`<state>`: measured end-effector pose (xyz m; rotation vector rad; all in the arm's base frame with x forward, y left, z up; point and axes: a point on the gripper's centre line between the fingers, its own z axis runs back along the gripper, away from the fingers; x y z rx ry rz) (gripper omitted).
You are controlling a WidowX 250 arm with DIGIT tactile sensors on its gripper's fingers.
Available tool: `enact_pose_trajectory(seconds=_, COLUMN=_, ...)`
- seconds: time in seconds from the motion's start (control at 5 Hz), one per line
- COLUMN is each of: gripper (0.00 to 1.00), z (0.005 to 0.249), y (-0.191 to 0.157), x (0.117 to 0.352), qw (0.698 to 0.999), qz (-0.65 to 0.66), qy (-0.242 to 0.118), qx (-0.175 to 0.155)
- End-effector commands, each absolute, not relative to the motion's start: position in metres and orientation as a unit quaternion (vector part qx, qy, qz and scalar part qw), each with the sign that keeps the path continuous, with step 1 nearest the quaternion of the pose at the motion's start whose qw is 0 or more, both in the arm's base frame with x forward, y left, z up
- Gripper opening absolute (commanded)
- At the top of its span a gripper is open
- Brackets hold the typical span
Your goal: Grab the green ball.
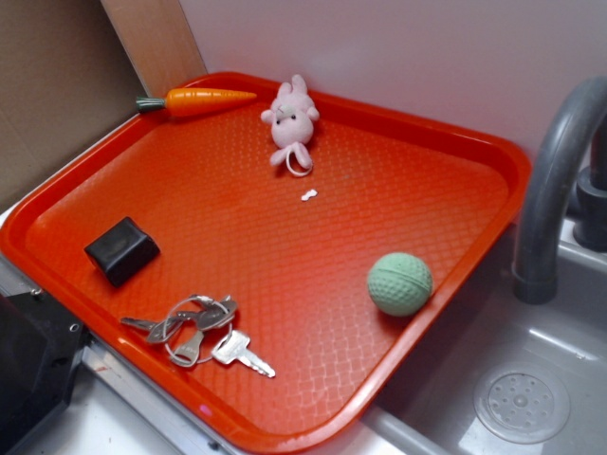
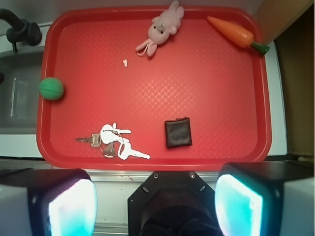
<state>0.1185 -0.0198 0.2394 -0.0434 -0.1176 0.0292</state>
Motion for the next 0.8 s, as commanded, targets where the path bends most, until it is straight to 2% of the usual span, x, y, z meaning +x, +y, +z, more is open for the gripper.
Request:
enact_pose_trajectory(seconds=0.0, gripper=1.00, z=0.182, y=-0.115, x=0.123, qw=0.961, qz=-0.233, qy=-0.146, qx=-0.015)
enact_pose_trajectory(seconds=0.2, gripper=1.00, z=0.175, y=-0.165, x=0.128, qw=0.919, qz=-0.351, qy=-0.178, qx=-0.021)
enact_pose_trajectory(seconds=0.6, gripper=1.00, z=0.175, y=-0.165, x=0.128, qw=0.919, qz=-0.351, qy=-0.178, qx=-0.021)
